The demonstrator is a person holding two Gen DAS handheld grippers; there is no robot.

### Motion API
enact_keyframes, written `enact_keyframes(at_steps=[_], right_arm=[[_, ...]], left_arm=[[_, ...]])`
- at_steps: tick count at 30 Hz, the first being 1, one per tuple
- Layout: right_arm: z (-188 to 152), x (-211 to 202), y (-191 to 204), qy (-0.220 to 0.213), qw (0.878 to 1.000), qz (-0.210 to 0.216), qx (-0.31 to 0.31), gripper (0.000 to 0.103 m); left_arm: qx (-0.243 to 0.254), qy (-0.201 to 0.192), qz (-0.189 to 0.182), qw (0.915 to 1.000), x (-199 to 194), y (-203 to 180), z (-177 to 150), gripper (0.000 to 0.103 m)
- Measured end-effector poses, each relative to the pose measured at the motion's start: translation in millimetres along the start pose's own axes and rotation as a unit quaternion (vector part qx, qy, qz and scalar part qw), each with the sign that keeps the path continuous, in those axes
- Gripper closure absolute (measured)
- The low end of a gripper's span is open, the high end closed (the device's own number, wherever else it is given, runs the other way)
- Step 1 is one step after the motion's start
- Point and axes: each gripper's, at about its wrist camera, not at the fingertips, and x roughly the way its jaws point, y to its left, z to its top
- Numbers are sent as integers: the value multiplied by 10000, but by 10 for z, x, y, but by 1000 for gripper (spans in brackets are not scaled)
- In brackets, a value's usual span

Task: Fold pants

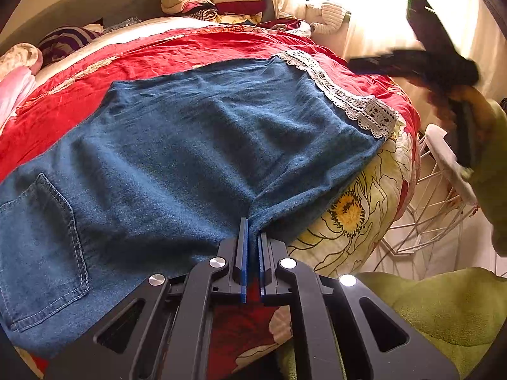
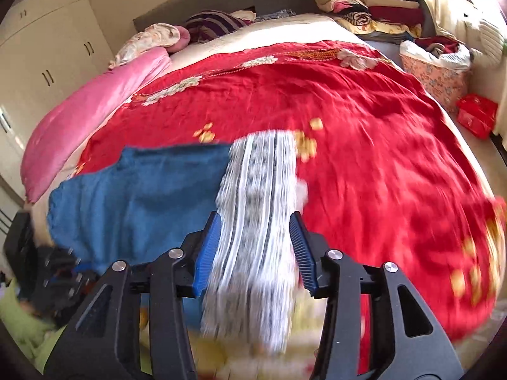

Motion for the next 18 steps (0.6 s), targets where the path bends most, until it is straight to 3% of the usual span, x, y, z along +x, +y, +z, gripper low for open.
enact_keyframes(at_steps=[4, 6, 7, 8, 14, 18], right_arm=[[280, 345, -171, 37, 9996, -62, 274, 49], [373, 505, -302, 113, 9984, 63, 547, 48], [387, 560, -346, 160, 9976, 104, 662, 59], [403, 631, -366, 276, 9971, 262, 658, 100], [441, 532, -326, -34, 9999, -35, 146, 101], [380, 724, -294, 167, 9989, -415, -163, 98]], left_arm=[[1, -6, 41, 10000, 4, -18, -2, 98], [11, -10, 61, 10000, 6, -28, -2, 98], [9, -10, 65, 10000, 9, -26, -1, 98], [9, -7, 69, 10000, 13, -25, 2, 98], [0, -16, 69, 10000, 26, -9, 14, 98], [-5, -29, 54, 10000, 36, -6, 11, 97]])
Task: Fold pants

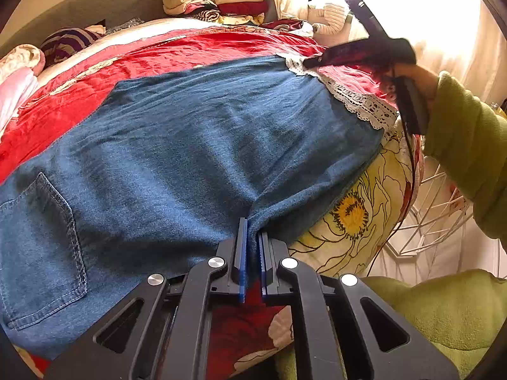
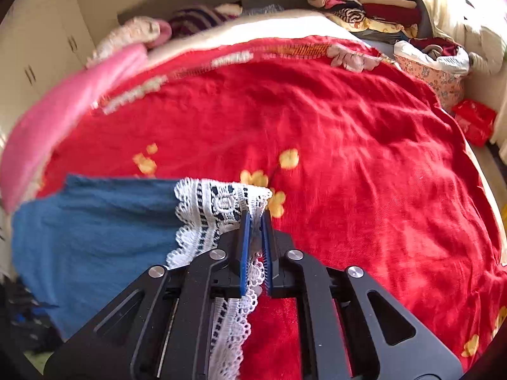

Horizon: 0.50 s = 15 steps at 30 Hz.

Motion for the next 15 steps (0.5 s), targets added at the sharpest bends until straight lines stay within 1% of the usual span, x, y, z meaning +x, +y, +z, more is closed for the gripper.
enact_keyframes(at_steps=[1, 3, 4, 5, 7, 8, 10, 11, 13, 15], right_arm=[[-16, 7, 17, 13, 10000, -54, -83, 97], [-35, -121, 25, -96, 9999, -17, -74, 84], [-54, -295, 28, -278, 9996, -61, -63, 73], [-82, -418, 26, -402, 9991, -55, -86, 70], [-167, -713, 100, -633, 9976, 123, -242, 70], [-254, -878, 180, -691, 9964, 252, -412, 70], [-404, -1048, 339, -664, 9939, 422, -767, 70], [-522, -1107, 457, -575, 9918, 522, -1018, 70], [-695, -1116, 614, -356, 9887, 660, -1295, 70], [-872, -1044, 729, -20, 9860, 664, -1527, 70]], left_arm=[[-16, -2, -17, 10000, -4, 6, -1, 96], [-25, -12, -57, 10000, -11, 11, -6, 93], [-20, -18, -88, 10000, -14, 10, -9, 88], [-18, -31, -138, 9999, -20, 3, -13, 85], [-2, -37, -197, 9998, -17, -7, -17, 78], [10, -37, -200, 9998, -12, -16, -18, 77], [15, -42, -191, 9998, -9, -22, -21, 77], [-7, -47, -199, 9998, -12, -19, -23, 77], [-33, -53, -182, 9998, -17, -14, -23, 77], [-26, -52, -144, 9999, -31, -26, -30, 76]])
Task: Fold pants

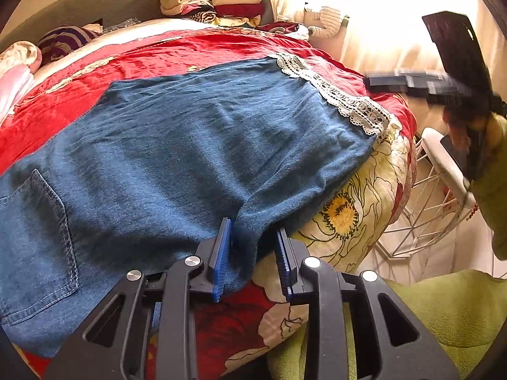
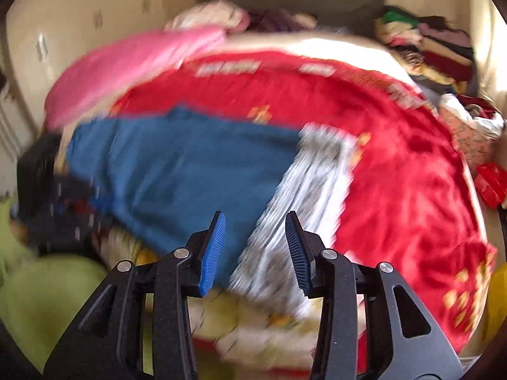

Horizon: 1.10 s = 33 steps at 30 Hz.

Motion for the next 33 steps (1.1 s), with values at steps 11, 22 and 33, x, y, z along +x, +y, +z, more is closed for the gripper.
enact_keyframes(at_steps=[11, 22, 33], right_arm=[[-205, 26, -98, 458, 9984, -134, 293, 76], [87, 183, 283, -48, 9994, 349, -29, 59], [-72, 293, 121, 276, 9994, -23, 194, 48]], left_arm=[[-437, -443, 240, 9978, -558, 255, 30, 54], [-2751, -917, 2438, 9255, -1369, 1646, -403, 10], [-2835, -798, 2448, 9238, -1173, 1904, -506, 66]])
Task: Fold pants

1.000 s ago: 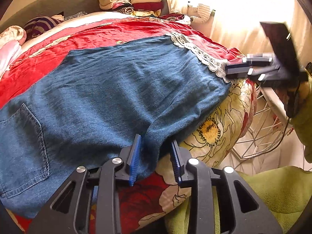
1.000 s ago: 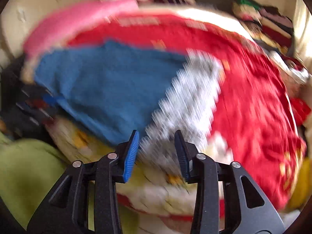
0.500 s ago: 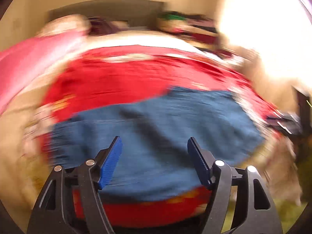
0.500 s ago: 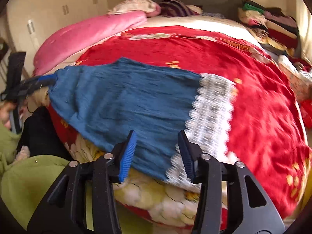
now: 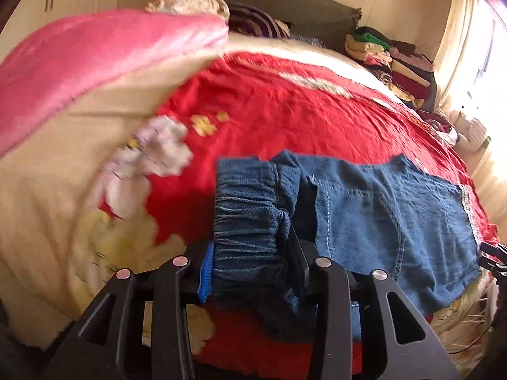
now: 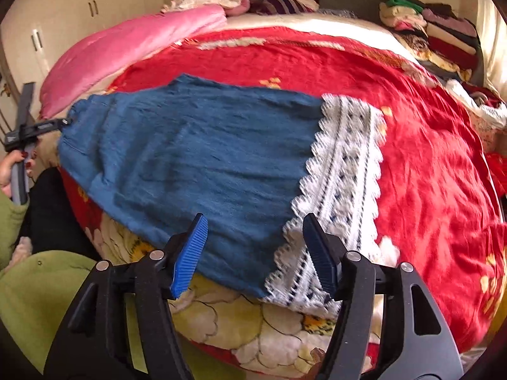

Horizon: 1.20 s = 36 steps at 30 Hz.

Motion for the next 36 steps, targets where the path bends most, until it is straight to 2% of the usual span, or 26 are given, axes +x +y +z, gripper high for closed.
enact_keyframes(at_steps=[3, 5, 7, 9, 11, 12, 17, 20, 23, 26, 29, 33, 35, 36], right_arm=[[-86, 111, -68, 200, 9997, -13, 157, 48], [-111, 141, -83, 186, 9997, -8, 187, 47], [-98, 105, -90, 155, 9997, 46, 181, 47], [-59, 21, -137, 27, 9995, 161, 274, 47], [37, -112, -242, -294, 9985, 130, 453, 47], [108, -173, -318, -469, 9973, 98, 556, 47], [512, -181, -731, -778, 9907, 96, 1109, 43], [744, -43, -926, -721, 9899, 16, 1218, 43], [885, 151, -1173, -574, 9873, 140, 1475, 43], [950, 365, -1346, -407, 9849, 331, 1652, 43], [959, 559, -1432, -220, 9848, 328, 1691, 43], [918, 717, -1434, -106, 9862, 427, 1595, 43], [890, 740, -1417, -156, 9872, 483, 1511, 47], [877, 741, -1414, -197, 9875, 496, 1483, 47]], left_arm=[[81, -17, 177, 9998, 17, 51, -20, 61], [81, 129, 140, 9998, 118, 44, -61, 56], [9, 96, 72, 9999, 73, 57, -55, 52], [126, -198, 176, 9996, -137, 18, 31, 48], [297, -520, 235, 9979, -347, -37, 153, 45], [353, -629, 167, 9973, -430, -72, 227, 33], [864, -756, -522, 9920, -530, -535, 655, 34], [1126, -556, -1291, 9836, -362, -937, 860, 34], [1414, -210, -1716, 9747, -29, -1338, 980, 34], [1613, 280, -1922, 9676, 407, -1652, 1009, 34], [1782, 703, -1941, 9621, 849, -1857, 949, 34], [1839, 1051, -1945, 9578, 1242, -1948, 862, 34], [1705, 1221, -2083, 9553, 1353, -1951, 807, 35], [1644, 1259, -2128, 9549, 1370, -1945, 785, 45]])
